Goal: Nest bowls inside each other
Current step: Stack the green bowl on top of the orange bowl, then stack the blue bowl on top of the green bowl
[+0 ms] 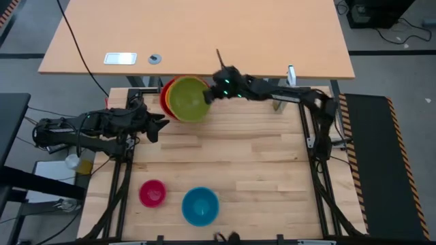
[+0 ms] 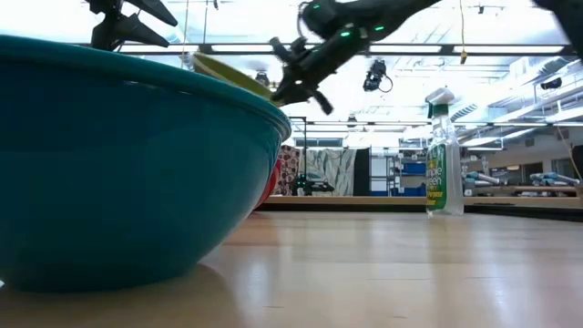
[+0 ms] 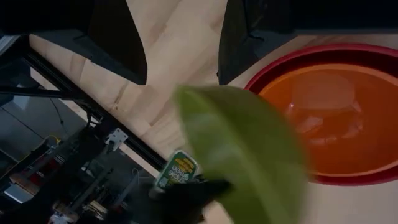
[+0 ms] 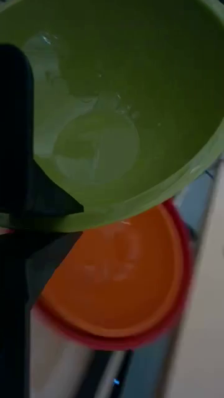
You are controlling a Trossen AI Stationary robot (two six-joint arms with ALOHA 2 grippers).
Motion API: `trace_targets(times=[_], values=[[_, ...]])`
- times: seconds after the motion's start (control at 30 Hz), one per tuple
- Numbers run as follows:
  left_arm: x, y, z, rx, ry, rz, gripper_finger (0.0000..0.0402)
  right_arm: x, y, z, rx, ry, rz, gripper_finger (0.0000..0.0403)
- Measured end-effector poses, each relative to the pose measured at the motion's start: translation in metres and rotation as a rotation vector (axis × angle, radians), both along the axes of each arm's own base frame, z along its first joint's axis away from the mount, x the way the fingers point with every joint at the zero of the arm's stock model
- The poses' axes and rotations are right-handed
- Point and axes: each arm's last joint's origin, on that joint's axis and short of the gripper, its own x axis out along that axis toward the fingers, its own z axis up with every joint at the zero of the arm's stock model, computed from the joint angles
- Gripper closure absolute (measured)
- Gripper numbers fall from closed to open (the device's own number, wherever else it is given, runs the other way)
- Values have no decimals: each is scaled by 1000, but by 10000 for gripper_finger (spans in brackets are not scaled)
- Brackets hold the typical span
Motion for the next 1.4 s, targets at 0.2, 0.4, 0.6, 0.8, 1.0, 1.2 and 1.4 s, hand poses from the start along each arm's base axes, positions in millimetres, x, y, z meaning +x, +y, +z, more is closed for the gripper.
trace_targets(times=[0.2, 0.4, 0.6, 0.8, 1.0, 1.2, 1.4], values=[[0, 0, 0, -5, -3, 2, 201, 35, -53, -11, 18, 86, -86, 369], [0, 0, 0, -17, -4, -11, 201, 49, -91, -40, 121, 120, 43, 325], [13, -3, -6, -84, 35, -83, 201, 47, -107, -42, 170, 113, 50, 243], [50, -9, -27, -186, 178, -206, 201, 32, -104, -21, 75, 225, 47, 199], [81, -12, -50, -248, 285, -247, 201, 21, -77, 25, -51, 234, 137, 197], [102, -17, -70, -342, 358, -243, 201, 8, -28, 59, -71, 307, 270, 199], [117, -47, -80, -378, 359, -345, 201, 0, 46, 76, -97, 436, 431, 200]])
